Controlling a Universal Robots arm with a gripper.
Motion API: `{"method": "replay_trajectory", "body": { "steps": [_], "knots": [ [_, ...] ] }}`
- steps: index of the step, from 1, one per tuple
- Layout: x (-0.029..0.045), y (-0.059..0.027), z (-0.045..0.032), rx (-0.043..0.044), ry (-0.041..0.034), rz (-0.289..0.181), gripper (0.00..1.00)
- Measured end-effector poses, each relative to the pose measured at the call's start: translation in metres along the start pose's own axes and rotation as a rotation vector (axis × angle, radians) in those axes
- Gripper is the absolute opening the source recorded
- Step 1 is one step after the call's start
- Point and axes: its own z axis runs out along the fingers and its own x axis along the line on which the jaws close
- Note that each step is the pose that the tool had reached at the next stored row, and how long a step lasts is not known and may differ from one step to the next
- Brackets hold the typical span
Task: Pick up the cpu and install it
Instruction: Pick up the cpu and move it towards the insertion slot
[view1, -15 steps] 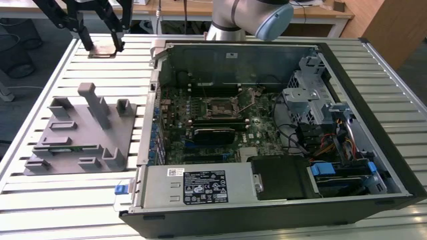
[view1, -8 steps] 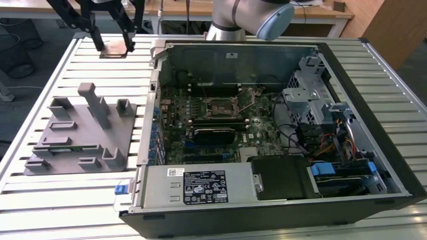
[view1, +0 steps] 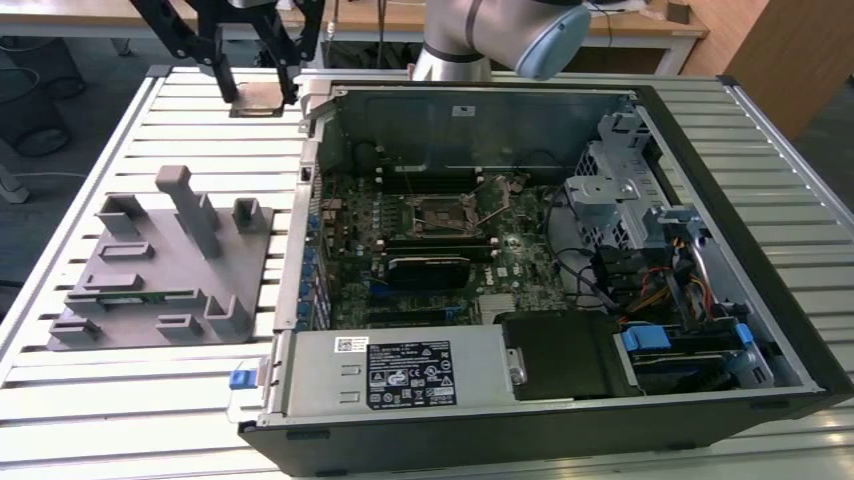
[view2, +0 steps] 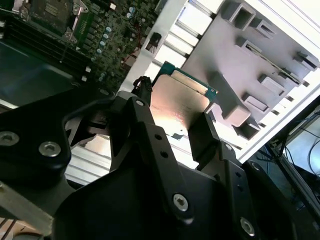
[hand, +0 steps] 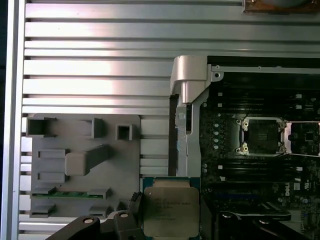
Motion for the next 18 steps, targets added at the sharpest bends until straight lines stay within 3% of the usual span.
{"method": "replay_trajectory", "body": {
  "steps": [13,18],
  "knots": [
    [-0.0487,0.0003,0.0010,0.0001,0.0001,0.000,0.54],
    [-0.0709,0.0006,0.0015,0.0000,0.0000,0.000,0.54]
  ]
}}
